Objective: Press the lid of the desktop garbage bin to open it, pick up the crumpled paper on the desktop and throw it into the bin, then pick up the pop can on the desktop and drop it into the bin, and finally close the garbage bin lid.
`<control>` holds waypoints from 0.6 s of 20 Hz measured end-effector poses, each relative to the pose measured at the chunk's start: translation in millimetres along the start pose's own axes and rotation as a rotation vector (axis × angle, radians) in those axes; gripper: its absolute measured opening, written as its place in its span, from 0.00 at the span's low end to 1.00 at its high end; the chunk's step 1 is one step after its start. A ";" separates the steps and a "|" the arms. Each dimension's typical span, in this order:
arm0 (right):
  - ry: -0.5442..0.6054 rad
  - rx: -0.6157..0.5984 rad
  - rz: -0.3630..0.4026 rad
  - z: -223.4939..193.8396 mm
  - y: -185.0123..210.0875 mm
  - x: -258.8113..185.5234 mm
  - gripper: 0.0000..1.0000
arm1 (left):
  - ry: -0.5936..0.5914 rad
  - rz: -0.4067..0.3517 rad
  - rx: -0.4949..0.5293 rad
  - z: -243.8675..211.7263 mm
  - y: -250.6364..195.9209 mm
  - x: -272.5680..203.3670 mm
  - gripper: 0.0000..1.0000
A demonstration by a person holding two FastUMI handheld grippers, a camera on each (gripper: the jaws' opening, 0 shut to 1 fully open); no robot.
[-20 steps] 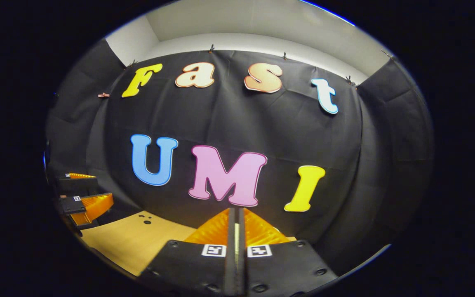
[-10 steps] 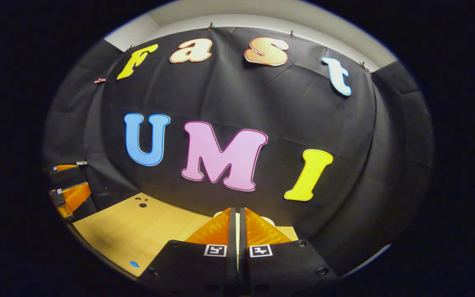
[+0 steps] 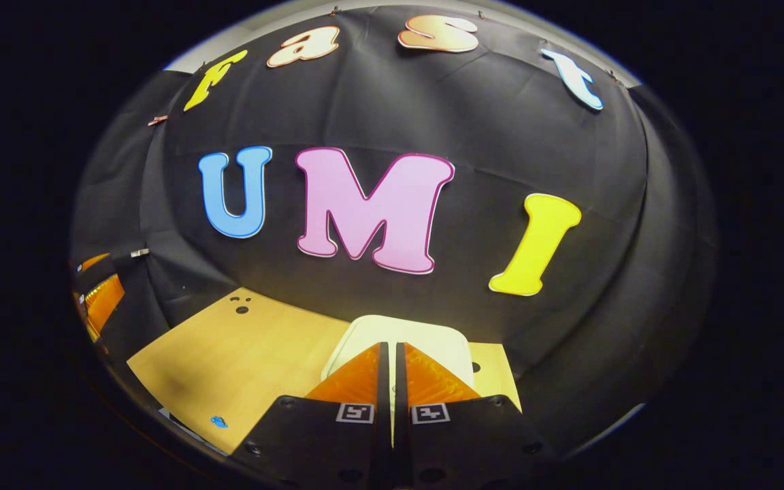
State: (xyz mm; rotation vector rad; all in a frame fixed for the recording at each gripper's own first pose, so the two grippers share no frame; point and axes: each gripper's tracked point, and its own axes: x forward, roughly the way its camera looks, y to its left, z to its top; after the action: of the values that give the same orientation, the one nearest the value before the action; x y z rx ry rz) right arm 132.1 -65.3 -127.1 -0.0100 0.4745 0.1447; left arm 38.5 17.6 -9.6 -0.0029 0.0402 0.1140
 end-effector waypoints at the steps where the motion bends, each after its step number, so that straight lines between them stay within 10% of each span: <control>1: 0.019 -0.001 0.004 -6.9 -2.0 6.1 0.05 | 0.001 0.004 0.002 -1.4 -1.7 0.9 0.93; 12: 0.142 0.030 0.070 -66.9 -9.2 52.2 0.05 | 0.019 0.022 0.023 -5.5 -29.4 13.1 0.93</control>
State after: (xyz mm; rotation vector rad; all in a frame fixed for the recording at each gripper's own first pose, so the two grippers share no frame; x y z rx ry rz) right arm 148.9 -70.2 -210.6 0.0257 0.6193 0.2070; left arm 54.6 -10.1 -15.6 0.0192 0.0603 0.1357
